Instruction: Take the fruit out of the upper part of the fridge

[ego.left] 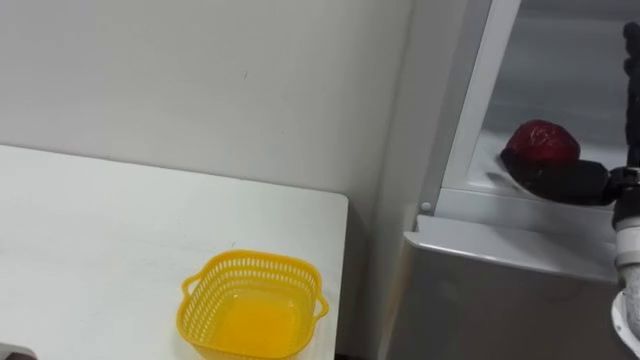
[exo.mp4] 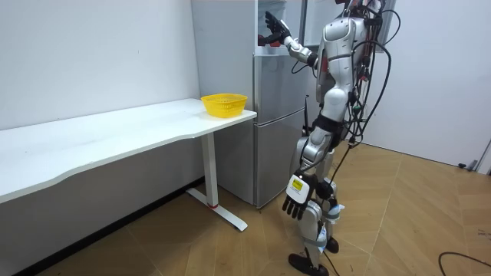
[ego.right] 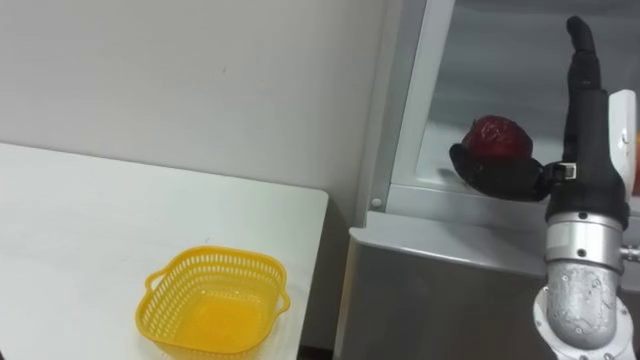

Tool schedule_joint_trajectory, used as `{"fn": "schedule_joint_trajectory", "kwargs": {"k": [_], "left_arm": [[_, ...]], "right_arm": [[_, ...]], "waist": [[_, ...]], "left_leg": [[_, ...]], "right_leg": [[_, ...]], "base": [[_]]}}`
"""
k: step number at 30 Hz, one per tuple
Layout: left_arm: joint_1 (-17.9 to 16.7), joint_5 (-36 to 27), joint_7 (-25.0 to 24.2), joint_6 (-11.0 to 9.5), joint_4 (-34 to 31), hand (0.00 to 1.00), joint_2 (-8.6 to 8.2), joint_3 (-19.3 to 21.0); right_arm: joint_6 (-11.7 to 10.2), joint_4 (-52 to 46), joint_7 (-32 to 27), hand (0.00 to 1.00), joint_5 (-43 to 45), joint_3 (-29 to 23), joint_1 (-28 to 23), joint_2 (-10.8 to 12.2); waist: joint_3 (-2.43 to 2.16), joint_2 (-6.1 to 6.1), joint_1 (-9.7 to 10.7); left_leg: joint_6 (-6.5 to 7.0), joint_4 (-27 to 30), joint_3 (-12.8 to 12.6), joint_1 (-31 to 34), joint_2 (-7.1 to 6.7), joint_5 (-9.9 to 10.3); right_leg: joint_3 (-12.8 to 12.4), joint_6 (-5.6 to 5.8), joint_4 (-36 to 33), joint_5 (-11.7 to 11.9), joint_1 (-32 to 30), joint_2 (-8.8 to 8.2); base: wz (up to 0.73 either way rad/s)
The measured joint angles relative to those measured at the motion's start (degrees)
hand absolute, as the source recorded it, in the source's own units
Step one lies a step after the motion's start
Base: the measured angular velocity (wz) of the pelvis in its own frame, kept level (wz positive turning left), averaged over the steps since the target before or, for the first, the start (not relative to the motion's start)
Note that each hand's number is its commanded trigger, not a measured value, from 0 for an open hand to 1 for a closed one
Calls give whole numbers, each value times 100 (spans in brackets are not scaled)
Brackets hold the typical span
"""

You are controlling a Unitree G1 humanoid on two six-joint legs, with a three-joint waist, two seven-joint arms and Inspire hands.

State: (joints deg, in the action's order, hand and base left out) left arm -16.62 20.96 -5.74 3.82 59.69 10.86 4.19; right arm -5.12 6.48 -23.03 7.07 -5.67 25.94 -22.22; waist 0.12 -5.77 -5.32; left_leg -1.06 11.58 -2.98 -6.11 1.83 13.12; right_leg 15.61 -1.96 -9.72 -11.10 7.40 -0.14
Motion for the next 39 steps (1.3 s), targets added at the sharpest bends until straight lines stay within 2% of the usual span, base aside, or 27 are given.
{"fn": "schedule_joint_trajectory", "kwargs": {"k": [4, 7, 11, 14, 17, 22, 27, 31, 37, 38, 39], "left_arm": [[14, -3, 54, 77, -1, 0, 1, 0], [10, -9, 69, 109, 0, 0, 1, -5], [7, -8, 159, 171, -1, 0, 4, -2], [19, -7, 186, 212, -15, 0, 28, 5], [15, -3, 183, 265, -111, 0, 66, 1], [35, -4, 148, 329, -232, 0, 135, -2], [33, 2, 15, 388, -231, 0, 197, 11], [57, 2, -124, 448, -203, 0, 201, 14], [60, 8, -248, 506, -205, 0, 193, 15], [61, 12, -254, 511, -214, 0, 193, 17], [66, 19, -263, 530, -232, 0, 193, 18]], "right_arm": [[95, 295, 62, 0, -14, 22, 198, -73], [152, 483, 166, 0, -199, 149, 223, -246], [174, 540, 210, 0, -451, 218, 224, -294], [271, 718, 232, 0, -597, 279, 225, -426], [328, 918, 278, 0, -860, 308, 239, -497], [362, 1685, 586, 0, -1185, 352, 642, -584], [392, 1991, 897, 0, -1323, 437, 673, -737], [391, 2124, 1106, 0, -1310, 432, 698, -772], [390, 2215, 1411, 0, -1309, 417, 786, -792], [390, 2213, 1448, 24, -1308, 399, 786, -793], [391, 2205, 1511, 24, -1301, 371, 786, -797]], "waist": [[-5, 8, -4], [-7, 5, -9], [-9, 1, -6], [-10, -19, -55], [0, -68, -86], [26, -182, -101], [-22, -265, -129], [-15, -252, -144], [9, -169, -138], [8, -164, -139], [6, -155, -138]], "left_leg": [[2, -1, 22, 1, -6, -4], [2, -6, 24, -2, -10, -4], [3, -23, 43, 3, -12, -9], [3, -41, 55, -47, -14, -12], [2, -36, 72, -59, -14, -12], [21, -15, 72, -44, -41, -46], [26, 12, 101, -49, -56, -48], [26, 27, 135, -67, -61, -48], [26, 13, 140, -105, -56, -46], [26, 11, 140, -104, -56, -46], [26, 9, 140, -104, -56, -46]], "right_leg": [[0, 0, 0, 0, -4, -2], [0, 0, 0, 0, -19, -6], [2, 0, 2, 0, -11, -5], [10, 0, 1, 0, 30, -6], [28, 0, 7, 0, 78, -6], [29, 0, -1, -1, 85, -71], [31, 4, 6, -2, 113, -68], [29, 4, 5, -3, 145, -51], [17, 3, 11, -5, 141, -38], [17, 4, 12, -5, 141, -37], [19, 4, 10, -5, 141, -36]], "base": [[0], [0], [0], [0], [2], [0], [1], [2], [0], [0], [0]]}}
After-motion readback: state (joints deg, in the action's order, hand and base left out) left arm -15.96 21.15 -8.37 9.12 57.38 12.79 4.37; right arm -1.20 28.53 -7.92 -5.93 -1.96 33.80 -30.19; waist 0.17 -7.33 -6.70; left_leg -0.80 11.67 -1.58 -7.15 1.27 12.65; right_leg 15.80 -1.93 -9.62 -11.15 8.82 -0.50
